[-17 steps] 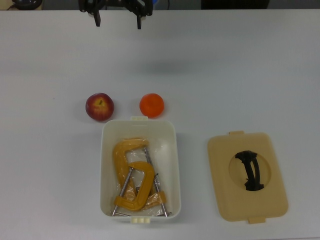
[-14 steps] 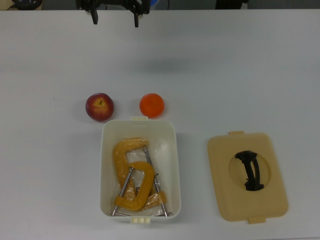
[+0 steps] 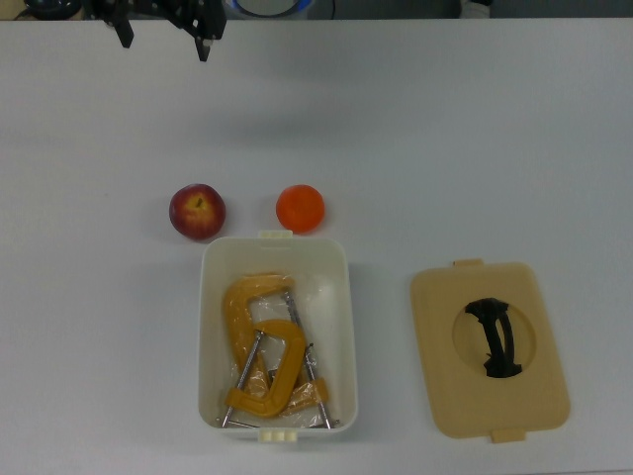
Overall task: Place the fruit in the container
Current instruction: 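Move the gripper down over the red apple, then close the gripper around the red apple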
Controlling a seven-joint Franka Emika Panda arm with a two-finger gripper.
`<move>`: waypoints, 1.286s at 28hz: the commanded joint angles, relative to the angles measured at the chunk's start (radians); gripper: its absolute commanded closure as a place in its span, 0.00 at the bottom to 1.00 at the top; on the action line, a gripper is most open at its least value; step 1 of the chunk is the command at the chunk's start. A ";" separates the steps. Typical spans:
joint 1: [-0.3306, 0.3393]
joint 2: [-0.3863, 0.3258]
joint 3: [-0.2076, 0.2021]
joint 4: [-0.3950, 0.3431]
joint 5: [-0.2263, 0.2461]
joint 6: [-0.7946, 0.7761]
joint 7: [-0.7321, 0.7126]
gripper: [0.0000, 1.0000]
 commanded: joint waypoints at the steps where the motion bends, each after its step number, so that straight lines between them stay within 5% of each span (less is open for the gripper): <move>1: 0.004 0.030 0.000 -0.088 -0.006 0.125 -0.024 0.00; 12: 0.013 0.190 0.011 -0.141 -0.103 0.305 -0.024 0.00; 36: 0.014 0.352 0.060 -0.141 -0.109 0.523 -0.005 0.00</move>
